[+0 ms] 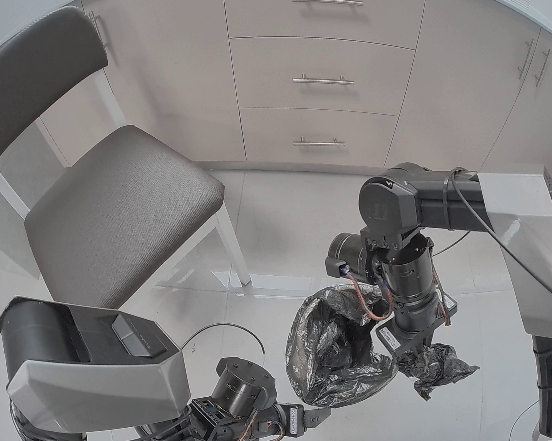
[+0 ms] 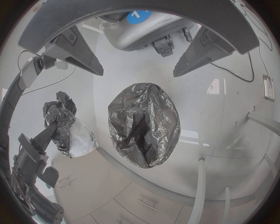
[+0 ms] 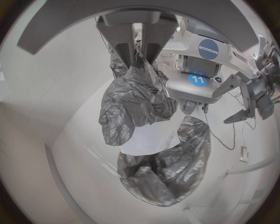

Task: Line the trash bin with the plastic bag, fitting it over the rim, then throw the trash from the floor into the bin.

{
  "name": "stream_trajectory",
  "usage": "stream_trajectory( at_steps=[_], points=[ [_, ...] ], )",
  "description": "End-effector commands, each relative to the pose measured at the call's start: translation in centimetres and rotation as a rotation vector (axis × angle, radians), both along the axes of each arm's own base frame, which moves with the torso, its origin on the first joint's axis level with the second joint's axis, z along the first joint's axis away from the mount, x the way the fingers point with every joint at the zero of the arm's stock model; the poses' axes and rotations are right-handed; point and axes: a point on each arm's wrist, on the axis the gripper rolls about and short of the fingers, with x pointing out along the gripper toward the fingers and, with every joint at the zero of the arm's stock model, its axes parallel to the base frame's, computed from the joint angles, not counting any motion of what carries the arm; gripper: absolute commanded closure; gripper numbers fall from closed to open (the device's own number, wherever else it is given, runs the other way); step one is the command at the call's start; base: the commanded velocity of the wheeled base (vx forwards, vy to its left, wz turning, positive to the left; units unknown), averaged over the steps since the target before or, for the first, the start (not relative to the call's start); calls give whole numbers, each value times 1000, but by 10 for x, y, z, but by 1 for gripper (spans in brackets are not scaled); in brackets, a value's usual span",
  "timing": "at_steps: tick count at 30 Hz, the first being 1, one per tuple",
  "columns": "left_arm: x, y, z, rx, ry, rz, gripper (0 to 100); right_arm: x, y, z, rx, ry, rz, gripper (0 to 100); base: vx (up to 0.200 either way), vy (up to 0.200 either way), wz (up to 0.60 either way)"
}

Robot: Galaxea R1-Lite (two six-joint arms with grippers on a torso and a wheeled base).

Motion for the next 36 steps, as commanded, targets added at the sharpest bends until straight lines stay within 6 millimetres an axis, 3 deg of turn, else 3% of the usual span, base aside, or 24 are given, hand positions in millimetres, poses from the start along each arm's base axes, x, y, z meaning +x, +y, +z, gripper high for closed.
stream_trajectory(
  at_steps=[1, 14, 23, 36],
  points=[
    [0, 0, -1, -1, 0, 1, 0, -5, 11, 3, 18, -39, 51, 100, 0, 0, 0],
    [0, 0, 0, -1, 0, 1, 0, 25, 35, -32, 94, -253, 69, 100, 0, 0, 0],
    [0, 0, -1, -2, 2, 1, 0, 44, 40, -52, 112, -341, 71, 100, 0, 0, 0],
    [0, 0, -1, 0, 2, 0, 0, 57, 41, -68, 123, -367, 86, 100, 0, 0, 0]
  ],
)
